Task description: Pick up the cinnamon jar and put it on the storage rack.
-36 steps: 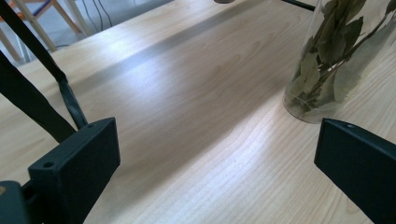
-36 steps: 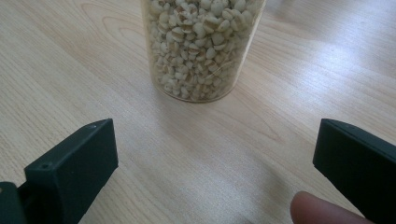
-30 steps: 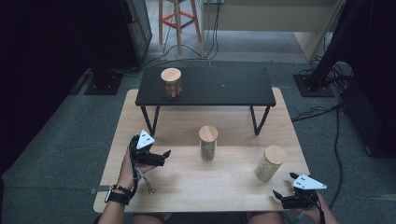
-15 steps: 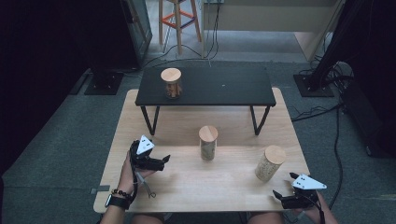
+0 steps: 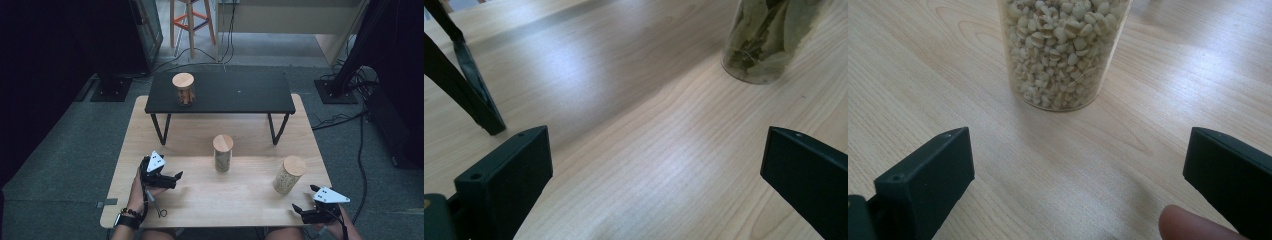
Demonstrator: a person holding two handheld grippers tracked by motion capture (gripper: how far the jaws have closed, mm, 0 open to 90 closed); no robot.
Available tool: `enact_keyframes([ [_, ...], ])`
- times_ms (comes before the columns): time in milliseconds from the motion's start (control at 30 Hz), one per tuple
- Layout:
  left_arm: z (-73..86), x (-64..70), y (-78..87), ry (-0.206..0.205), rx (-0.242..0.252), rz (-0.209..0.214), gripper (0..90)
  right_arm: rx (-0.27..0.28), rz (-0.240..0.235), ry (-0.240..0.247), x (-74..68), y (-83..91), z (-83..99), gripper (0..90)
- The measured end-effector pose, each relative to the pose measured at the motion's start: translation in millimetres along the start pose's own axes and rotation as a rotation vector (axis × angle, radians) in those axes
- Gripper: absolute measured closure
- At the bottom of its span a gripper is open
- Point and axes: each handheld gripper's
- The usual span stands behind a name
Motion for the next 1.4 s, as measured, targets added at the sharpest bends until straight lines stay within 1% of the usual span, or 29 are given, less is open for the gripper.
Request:
enact_keyframes([
  [100, 3.9, 0.2, -0.4, 0.010, -0.001, 0.007, 0.3, -0.001, 0.000, 0.001, -0.1, -0.1, -0.1, 0.0],
  [333, 9.4, 1.5, -2.0, 0.019, -0.006, 0.014, 0.3, 0.003, -0.001, 0.001, -0.3, -0.1, 0.2, 0.0],
  [433, 11.2, 3.5, -2.9, 0.013, -0.007, 0.020, 0.3, 0.005, -0.003, -0.001, 0.0, 0.1, 0.5, 0.0],
  [633, 19.0, 6.6, -3.8, 0.035, -0.003, 0.016, 0.2, 0.005, -0.003, -0.003, -0.2, 0.3, 0.5, 0.0],
  [767, 23.3, 9.2, -5.0, 0.036, -0.006, 0.020, 0.3, 0.005, -0.004, 0.000, -0.5, 0.1, 0.5, 0.0],
  [867, 25.4, 12.2, -7.1, 0.031, -0.014, 0.026, 0.3, 0.003, -0.002, 0.000, -0.9, -0.1, 0.2, 0.0],
  [900, 26.1, 13.1, -7.7, 0.024, -0.017, 0.026, 0.3, 0.003, -0.001, 0.000, -1.2, -0.4, 0.2, 0.0],
  [967, 27.5, 13.6, -6.8, 0.024, -0.008, 0.026, 0.3, 0.000, 0.000, 0.002, -1.8, -0.5, -0.3, 0.0],
  [1067, 30.9, 13.1, -5.7, 0.039, 0.003, 0.027, 0.3, -0.001, 0.001, 0.005, -2.3, -0.5, -0.4, 0.0],
  [1133, 32.0, 14.3, -6.3, 0.027, -0.007, 0.025, 0.3, -0.001, 0.004, 0.007, -3.4, -0.3, -0.7, 0.0],
  [1200, 31.3, 13.2, -7.4, 0.010, -0.013, 0.043, 0.3, -0.006, 0.007, 0.013, -5.0, -0.4, -1.5, 0.0],
  [1233, 30.8, 12.4, -8.3, 0.008, -0.016, 0.052, 0.3, -0.007, 0.006, 0.014, -5.6, -0.5, -2.0, 0.0],
  [1300, 29.1, 12.6, -9.3, 0.002, -0.026, 0.054, 0.3, -0.014, 0.010, 0.024, -7.0, -1.4, -3.2, 0.0],
  [1400, 30.2, 11.1, -8.9, 0.002, -0.020, 0.060, 0.3, -0.019, 0.011, 0.027, -8.1, -2.1, -4.6, 0.0],
])
Point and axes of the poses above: each handheld gripper's, and its own axes: y roughly backward along the jaws, z roughly out of its underside, x roughly to its right, and after that the axes turned 8 degrees about -z, right-handed
